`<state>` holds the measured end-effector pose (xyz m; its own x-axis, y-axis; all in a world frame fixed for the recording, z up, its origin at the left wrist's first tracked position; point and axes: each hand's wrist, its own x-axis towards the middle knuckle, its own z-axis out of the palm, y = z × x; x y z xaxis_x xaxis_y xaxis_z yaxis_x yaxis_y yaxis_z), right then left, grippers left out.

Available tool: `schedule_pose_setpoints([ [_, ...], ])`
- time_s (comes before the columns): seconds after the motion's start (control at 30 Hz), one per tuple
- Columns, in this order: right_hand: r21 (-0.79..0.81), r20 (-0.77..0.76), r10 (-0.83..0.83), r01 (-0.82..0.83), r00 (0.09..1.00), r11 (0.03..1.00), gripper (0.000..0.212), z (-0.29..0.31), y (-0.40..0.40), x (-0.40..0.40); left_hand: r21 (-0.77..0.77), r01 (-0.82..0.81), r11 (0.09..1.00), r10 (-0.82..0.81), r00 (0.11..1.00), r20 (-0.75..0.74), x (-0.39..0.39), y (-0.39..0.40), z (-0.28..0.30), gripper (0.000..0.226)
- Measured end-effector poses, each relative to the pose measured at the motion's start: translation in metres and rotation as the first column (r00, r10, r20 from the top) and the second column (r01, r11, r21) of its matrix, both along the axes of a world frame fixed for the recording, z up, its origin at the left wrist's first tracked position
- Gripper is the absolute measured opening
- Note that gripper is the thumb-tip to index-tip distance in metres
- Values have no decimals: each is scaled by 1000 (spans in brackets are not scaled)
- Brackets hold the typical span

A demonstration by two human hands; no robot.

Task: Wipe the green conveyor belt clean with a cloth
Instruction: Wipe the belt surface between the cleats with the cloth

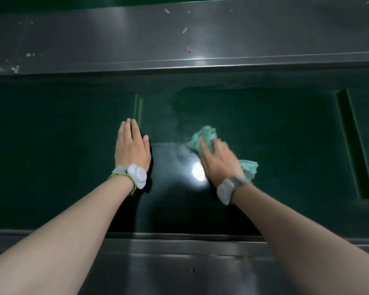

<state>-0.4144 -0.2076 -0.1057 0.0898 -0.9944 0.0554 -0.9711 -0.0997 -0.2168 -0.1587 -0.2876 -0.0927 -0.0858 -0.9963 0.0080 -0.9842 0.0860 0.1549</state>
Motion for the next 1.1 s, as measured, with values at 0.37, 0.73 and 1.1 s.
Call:
schedule_pose_setpoints([
  [0.37, 25, 29, 546, -547, 837, 837, 63, -14, 14, 90, 35, -186, 982, 189, 967, -173, 25, -34, 3, 41],
  [0.73, 15, -28, -61, 62, 998, 998, 55, -21, -197, 84, -55, -132, 990, 113, 957, -269, 19, -86, -18, 31],
  [1.1, 92, 15, 403, -403, 915, 911, 67, -10, -52, 121, -35, -38, 999, 25, 945, -326, 28, -98, -23, 27],
])
